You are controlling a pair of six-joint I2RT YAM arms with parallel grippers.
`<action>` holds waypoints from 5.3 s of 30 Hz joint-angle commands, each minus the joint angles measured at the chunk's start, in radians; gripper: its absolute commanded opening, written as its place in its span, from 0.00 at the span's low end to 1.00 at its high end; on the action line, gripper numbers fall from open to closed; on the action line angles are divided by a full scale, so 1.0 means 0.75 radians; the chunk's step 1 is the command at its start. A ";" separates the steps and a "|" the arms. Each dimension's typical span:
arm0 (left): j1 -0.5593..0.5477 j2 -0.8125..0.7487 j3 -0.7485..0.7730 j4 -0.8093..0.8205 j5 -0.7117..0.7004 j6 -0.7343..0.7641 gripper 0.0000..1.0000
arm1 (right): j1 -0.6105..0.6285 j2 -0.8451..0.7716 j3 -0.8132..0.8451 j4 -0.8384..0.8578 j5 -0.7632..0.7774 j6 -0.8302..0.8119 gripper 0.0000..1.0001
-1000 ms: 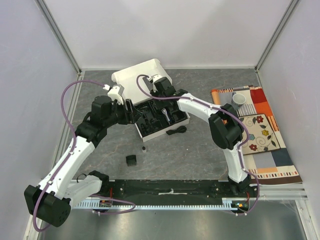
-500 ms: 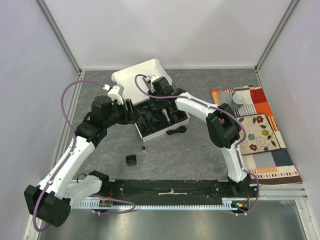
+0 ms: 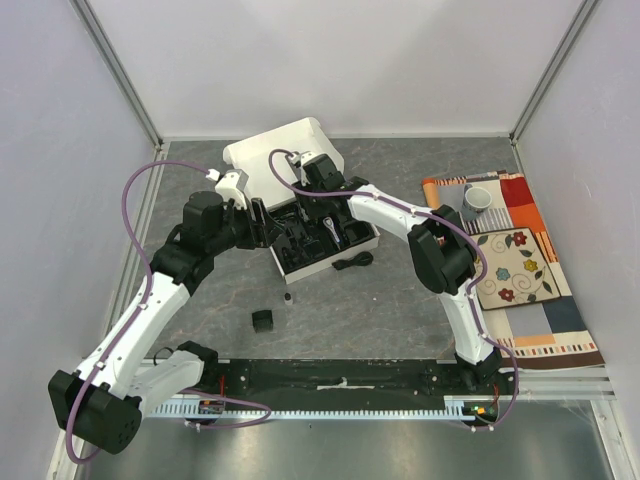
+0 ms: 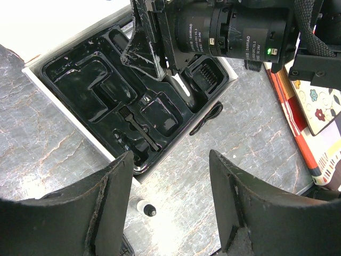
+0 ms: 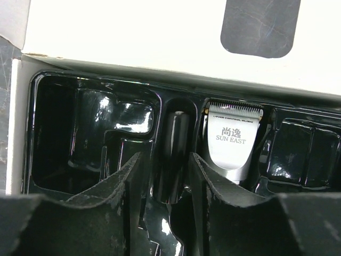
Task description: Sort the hair-cutting tools
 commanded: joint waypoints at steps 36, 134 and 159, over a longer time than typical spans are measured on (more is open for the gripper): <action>-0.004 -0.005 0.008 0.019 0.008 0.035 0.65 | 0.049 -0.058 -0.019 0.063 0.130 -0.017 0.00; 0.074 -0.011 0.078 -0.254 -0.759 -0.114 0.62 | 0.736 -0.530 -1.038 0.759 0.565 0.188 0.54; 0.094 -0.003 0.069 -0.231 -0.677 -0.100 0.62 | 0.720 -0.491 -0.993 0.724 0.569 0.186 0.30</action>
